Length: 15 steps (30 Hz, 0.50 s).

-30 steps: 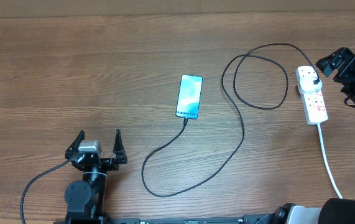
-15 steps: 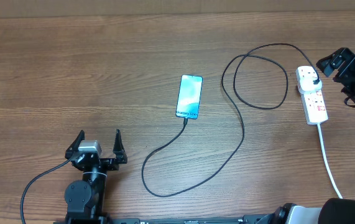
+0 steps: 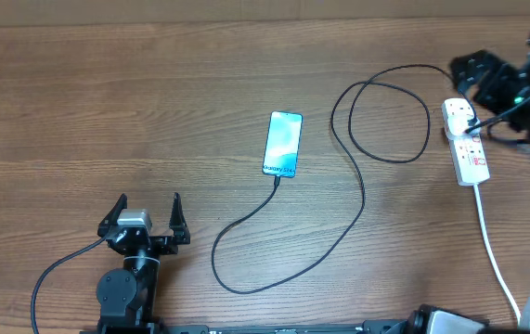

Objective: Plug charger to phone and switch on socket

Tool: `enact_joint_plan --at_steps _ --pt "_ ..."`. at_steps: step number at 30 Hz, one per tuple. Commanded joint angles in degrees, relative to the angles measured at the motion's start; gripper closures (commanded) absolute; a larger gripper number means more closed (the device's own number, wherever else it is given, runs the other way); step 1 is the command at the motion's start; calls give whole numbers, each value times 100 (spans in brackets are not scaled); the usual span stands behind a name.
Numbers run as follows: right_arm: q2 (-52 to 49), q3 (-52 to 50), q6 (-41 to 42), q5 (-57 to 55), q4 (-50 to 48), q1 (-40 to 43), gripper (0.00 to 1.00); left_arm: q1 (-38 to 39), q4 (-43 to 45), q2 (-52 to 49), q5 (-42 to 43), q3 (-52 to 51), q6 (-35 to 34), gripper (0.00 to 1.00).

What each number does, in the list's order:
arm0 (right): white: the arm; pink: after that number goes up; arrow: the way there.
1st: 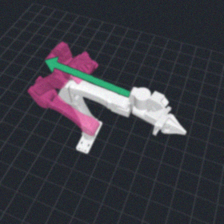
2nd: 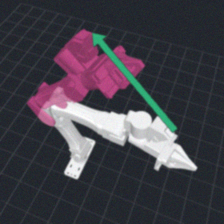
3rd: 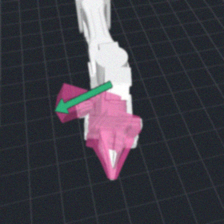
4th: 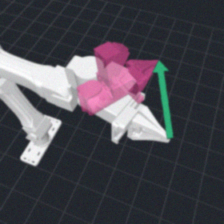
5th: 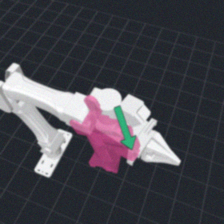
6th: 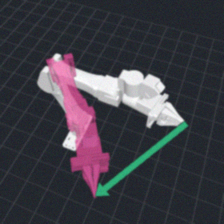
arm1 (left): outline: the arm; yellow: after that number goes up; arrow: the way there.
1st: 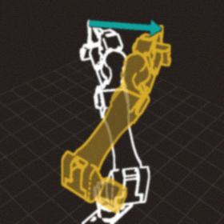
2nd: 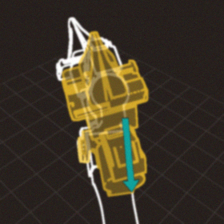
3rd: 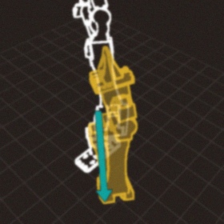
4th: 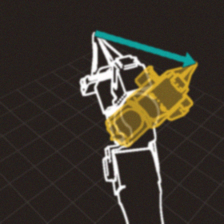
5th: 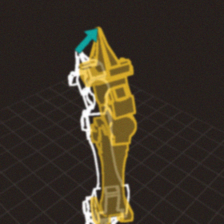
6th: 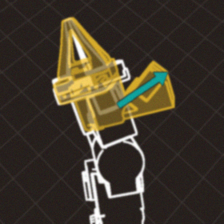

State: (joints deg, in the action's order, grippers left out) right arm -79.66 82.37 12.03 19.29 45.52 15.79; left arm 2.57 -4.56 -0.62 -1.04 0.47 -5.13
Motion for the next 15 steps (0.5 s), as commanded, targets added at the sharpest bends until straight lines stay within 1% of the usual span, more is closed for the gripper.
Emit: enact_joint_plan --at_steps 1,2,4,7,8,9,13,15 --pt "844 -1169 -2 24 -1082 -450 0 -42 9 42 63 -15 85 0" --pt "1029 -1504 -2 24 -1434 -549 0 -42 9 42 63 -15 85 0" --pt "1657 -2544 -2 22 -2516 -785 0 -42 9 42 63 -15 85 0" --pt "2345 -3641 -2 -44 -3541 -929 0 -42 9 42 63 -15 85 0" --pt "2839 -4350 -4 -61 -4177 -977 0 -42 9 42 63 -15 85 0" --pt "3163 -4791 -2 -57 -4594 -990 0 -42 9 42 63 -15 85 0" --pt "4146 -6054 -4 -92 -5713 -1010 0 -42 9 42 63 -15 85 0" --pt "4666 -6594 -7 -179 -6011 -1010 0 -42 9 42 63 -15 85 0"
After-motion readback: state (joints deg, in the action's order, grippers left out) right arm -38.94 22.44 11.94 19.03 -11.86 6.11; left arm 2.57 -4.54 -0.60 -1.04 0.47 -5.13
